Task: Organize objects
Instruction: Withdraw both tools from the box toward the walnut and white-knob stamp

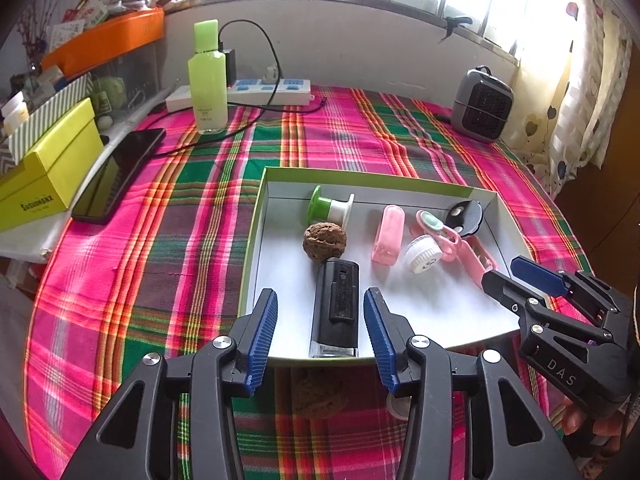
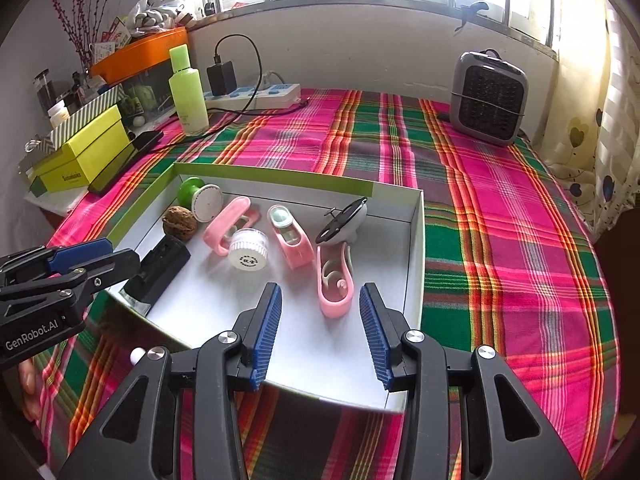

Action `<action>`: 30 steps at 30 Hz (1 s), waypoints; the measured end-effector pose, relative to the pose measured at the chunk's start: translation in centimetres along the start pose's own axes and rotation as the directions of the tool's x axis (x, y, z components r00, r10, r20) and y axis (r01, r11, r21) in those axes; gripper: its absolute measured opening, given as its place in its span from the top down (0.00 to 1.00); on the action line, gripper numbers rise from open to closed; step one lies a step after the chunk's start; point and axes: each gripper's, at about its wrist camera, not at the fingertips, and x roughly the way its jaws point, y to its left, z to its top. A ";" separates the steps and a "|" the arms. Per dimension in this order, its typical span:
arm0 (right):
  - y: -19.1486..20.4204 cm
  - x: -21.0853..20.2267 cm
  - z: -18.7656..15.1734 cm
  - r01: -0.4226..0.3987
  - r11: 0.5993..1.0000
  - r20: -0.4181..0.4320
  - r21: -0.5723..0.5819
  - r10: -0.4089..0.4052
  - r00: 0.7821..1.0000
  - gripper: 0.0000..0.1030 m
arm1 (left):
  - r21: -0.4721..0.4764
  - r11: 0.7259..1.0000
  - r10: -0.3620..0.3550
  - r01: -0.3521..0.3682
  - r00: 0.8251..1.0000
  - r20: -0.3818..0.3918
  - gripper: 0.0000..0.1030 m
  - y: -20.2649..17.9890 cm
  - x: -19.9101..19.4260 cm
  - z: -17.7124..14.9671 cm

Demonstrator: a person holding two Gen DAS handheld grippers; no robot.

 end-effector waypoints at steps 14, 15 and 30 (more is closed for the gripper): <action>1.5 -2.6 -1.7 -0.005 1.000 0.036 -0.002 0.005 0.999 0.59 | 0.020 1.000 0.008 -0.009 0.999 0.044 0.57 -0.4 -2.6 -2.0; 1.6 -2.7 -1.9 -0.004 1.000 0.039 -0.002 0.004 0.999 0.59 | 0.020 1.000 0.006 -0.007 0.999 0.046 0.57 -0.5 -2.7 -2.2; 3.1 -4.4 -4.1 -0.054 0.998 0.070 0.022 0.052 0.996 0.59 | 0.024 1.000 -0.005 0.004 0.998 0.068 0.56 0.1 -4.3 -4.7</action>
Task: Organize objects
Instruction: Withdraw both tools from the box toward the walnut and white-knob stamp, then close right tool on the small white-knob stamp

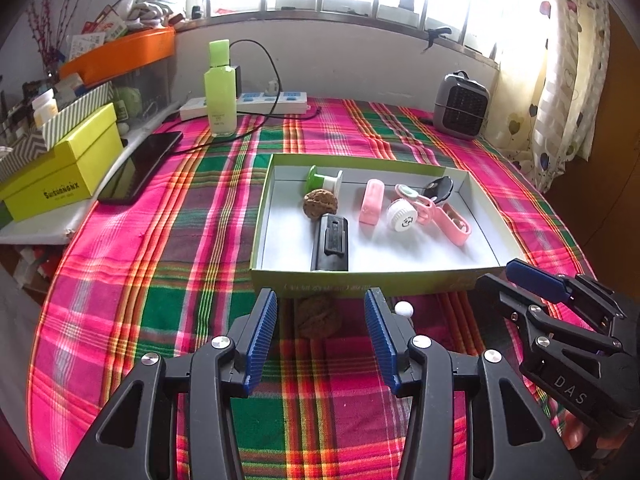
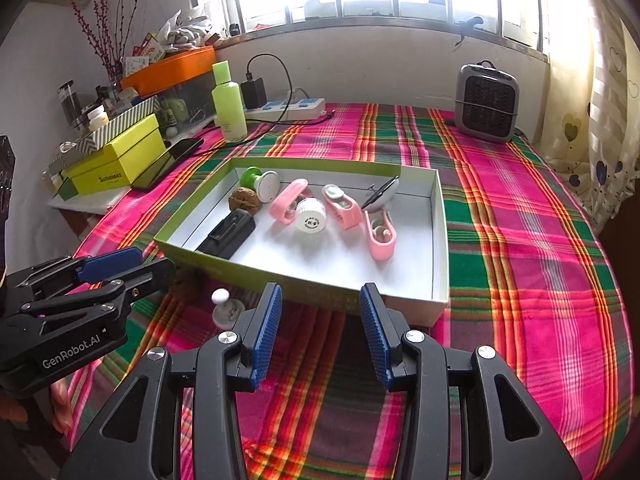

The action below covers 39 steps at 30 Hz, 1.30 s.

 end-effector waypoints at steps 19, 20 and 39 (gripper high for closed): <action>2.1 1.5 -1.8 -0.072 0.997 -0.063 -0.034 0.070 0.996 0.59 | -0.050 0.997 -0.052 0.050 0.998 -0.042 0.52 2.4 0.8 -3.1; 2.3 1.6 -1.8 -0.077 0.996 -0.065 -0.039 0.075 0.995 0.59 | -0.053 0.997 -0.050 0.048 0.998 -0.046 0.52 2.5 0.9 -3.1; 4.6 4.2 -1.2 -0.125 0.989 -0.123 -0.079 0.115 0.986 0.59 | -0.086 0.995 -0.052 0.046 0.997 -0.060 0.52 3.9 1.6 -3.4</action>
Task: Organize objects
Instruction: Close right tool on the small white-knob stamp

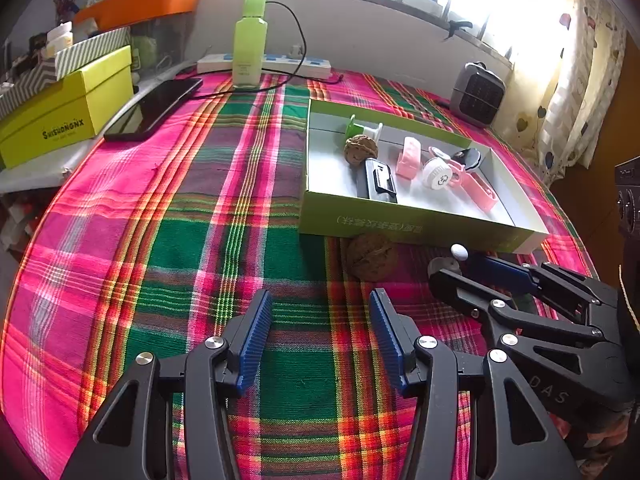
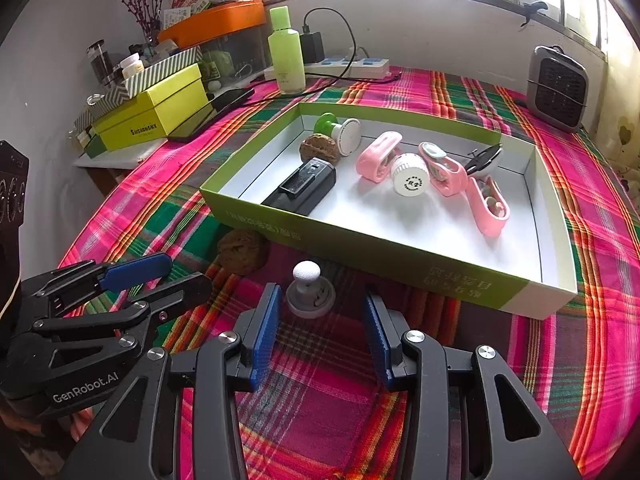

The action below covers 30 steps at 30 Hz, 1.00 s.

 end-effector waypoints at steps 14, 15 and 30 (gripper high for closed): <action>1.0 0.8 0.3 0.094 0.992 -0.022 -0.083 -0.096 0.995 0.59 | -0.001 1.000 -0.005 0.005 1.000 -0.003 0.52 0.0 0.1 0.1; 0.9 0.7 0.3 0.094 0.992 -0.022 -0.081 -0.096 0.995 0.59 | -0.001 1.000 -0.009 0.009 1.000 -0.003 0.52 0.0 0.1 0.2; 0.4 0.2 -0.1 0.096 0.993 -0.018 -0.067 -0.097 0.995 0.73 | 0.017 0.999 -0.049 0.049 0.999 0.002 0.52 -0.8 0.7 1.0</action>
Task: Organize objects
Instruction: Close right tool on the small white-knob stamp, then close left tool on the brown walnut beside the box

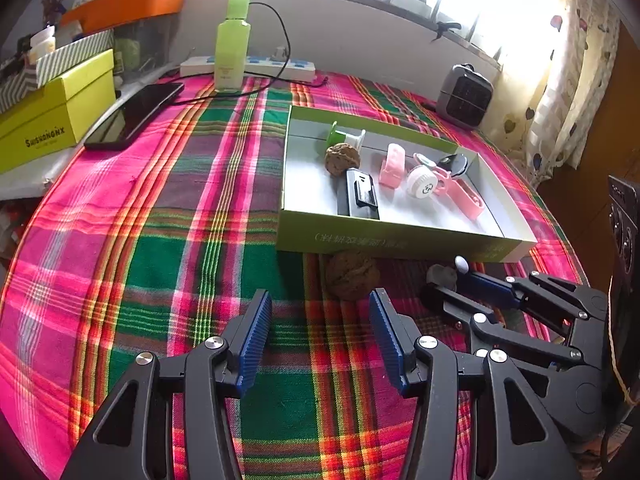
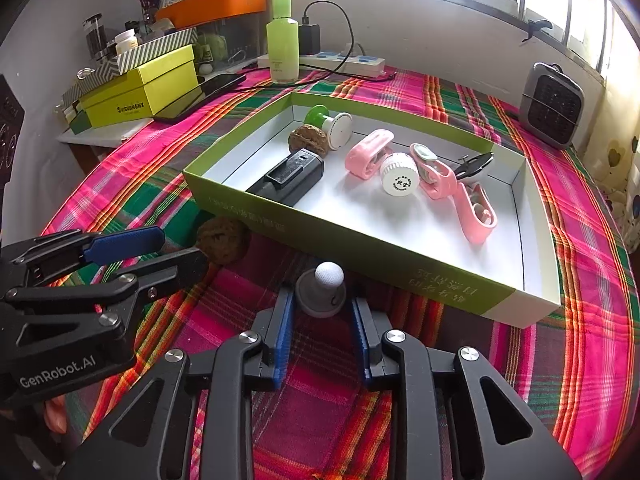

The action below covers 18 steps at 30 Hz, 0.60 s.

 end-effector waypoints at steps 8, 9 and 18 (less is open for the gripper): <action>-0.5 -0.5 -0.5 -0.001 1.000 0.000 0.020 0.001 1.000 0.73 | 0.024 1.000 -0.001 0.001 1.000 -0.001 0.52 -0.6 0.7 0.7; -0.5 -0.5 -0.5 -0.001 1.000 0.001 0.020 0.001 1.000 0.73 | 0.027 1.000 0.001 -0.001 1.000 -0.001 0.52 -0.7 0.8 0.8; -1.1 -0.7 -0.7 -0.010 0.999 0.000 0.035 0.010 1.000 0.73 | 0.034 0.999 -0.011 0.011 1.000 -0.015 0.52 -1.2 1.7 1.2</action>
